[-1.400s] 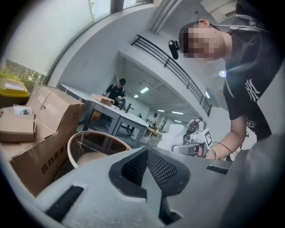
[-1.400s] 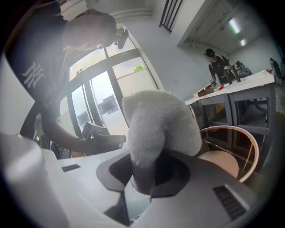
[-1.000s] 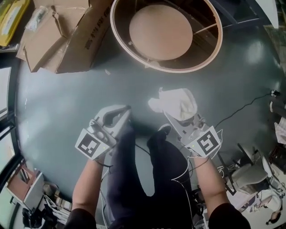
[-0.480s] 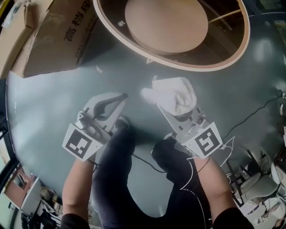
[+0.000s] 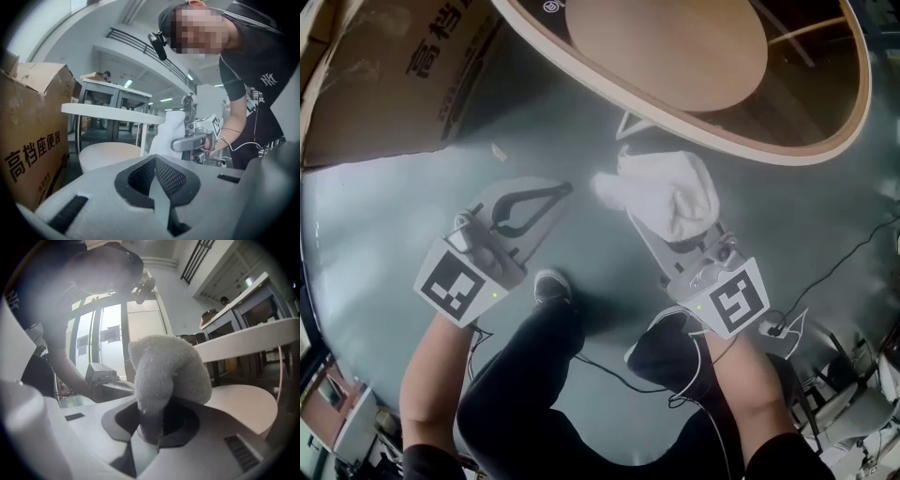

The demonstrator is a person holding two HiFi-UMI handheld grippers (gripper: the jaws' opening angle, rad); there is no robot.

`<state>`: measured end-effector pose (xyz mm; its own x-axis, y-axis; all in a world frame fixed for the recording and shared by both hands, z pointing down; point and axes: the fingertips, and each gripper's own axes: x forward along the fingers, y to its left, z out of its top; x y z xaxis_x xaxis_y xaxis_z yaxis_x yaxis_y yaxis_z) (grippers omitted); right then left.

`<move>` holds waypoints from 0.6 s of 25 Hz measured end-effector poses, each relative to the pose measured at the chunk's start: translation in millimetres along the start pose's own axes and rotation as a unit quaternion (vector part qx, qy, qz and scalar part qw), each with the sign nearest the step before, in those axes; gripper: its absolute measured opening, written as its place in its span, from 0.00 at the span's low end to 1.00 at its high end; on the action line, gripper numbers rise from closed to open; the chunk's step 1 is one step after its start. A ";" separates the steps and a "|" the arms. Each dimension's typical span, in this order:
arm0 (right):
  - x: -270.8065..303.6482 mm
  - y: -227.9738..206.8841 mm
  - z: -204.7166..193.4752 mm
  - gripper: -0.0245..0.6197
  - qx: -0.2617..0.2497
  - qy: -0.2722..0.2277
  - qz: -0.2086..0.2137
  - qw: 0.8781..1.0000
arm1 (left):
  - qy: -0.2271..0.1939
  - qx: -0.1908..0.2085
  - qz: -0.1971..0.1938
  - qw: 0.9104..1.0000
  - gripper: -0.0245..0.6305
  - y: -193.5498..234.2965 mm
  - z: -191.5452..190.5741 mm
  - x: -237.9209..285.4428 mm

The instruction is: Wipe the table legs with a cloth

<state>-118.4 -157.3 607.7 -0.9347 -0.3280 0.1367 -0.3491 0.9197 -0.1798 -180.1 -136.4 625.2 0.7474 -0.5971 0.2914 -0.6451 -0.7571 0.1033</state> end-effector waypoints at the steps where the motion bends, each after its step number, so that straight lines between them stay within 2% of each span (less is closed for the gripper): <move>1: 2.4 -0.6 -6.5 0.16 -0.005 -0.002 0.002 1.000 | -0.001 0.006 -0.002 1.000 0.04 2.3 -5.3 3.0; 6: 17.1 -6.4 -30.3 0.16 -0.021 -0.015 0.016 1.000 | -0.023 0.022 -0.004 0.999 0.04 11.0 -19.5 15.7; 9: 24.3 -10.3 -35.8 0.16 -0.036 -0.026 0.024 0.999 | -0.020 0.057 -0.026 0.998 0.04 3.8 -30.5 22.3; 15: 31.9 -14.9 -33.8 0.16 -0.066 -0.055 0.034 0.996 | -0.008 0.073 -0.045 0.996 0.04 -2.2 -46.0 26.0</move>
<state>-140.7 -174.2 647.7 -0.9599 -0.2794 0.0204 -0.2801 0.9584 -0.0540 -166.5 -138.1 676.3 0.8040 -0.5291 0.2714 -0.5469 -0.8371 -0.0117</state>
